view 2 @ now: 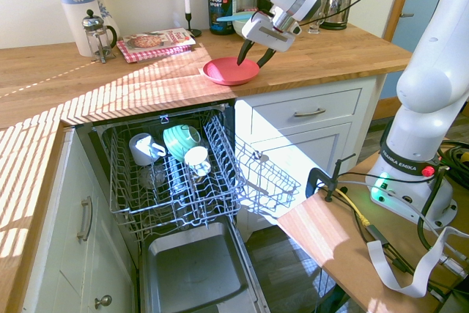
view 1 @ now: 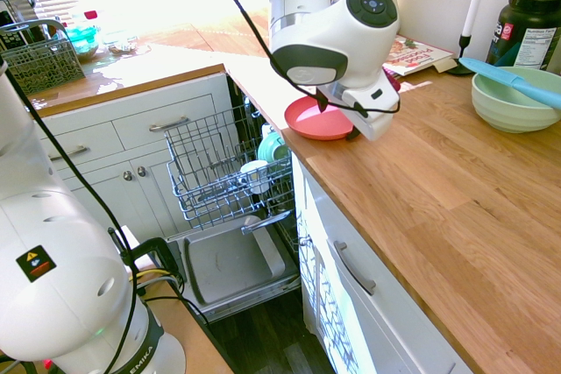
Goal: Put the plate in the dishwasher
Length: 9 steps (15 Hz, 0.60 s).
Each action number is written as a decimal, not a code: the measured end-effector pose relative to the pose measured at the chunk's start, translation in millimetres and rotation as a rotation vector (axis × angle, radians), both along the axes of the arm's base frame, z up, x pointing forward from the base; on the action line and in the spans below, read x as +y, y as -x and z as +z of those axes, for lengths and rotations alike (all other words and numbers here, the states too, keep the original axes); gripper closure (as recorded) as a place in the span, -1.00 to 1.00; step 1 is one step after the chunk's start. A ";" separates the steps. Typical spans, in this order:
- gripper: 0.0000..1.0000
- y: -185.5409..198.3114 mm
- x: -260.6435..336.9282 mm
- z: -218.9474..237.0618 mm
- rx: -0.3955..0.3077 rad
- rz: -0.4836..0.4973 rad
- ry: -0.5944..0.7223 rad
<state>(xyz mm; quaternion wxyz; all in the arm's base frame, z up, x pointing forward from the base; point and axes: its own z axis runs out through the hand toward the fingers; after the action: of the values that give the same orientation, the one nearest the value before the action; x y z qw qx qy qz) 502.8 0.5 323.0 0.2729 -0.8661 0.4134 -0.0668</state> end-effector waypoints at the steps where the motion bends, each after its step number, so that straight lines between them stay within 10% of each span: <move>1: 1.00 -3.0 1.9 -1.4 0.001 0.003 0.000; 9: 1.00 -7.5 3.0 -5.8 0.014 0.016 -0.002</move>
<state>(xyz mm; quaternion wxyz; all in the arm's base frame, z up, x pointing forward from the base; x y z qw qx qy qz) 510.4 3.5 317.2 0.2713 -0.8696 0.4085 -0.0583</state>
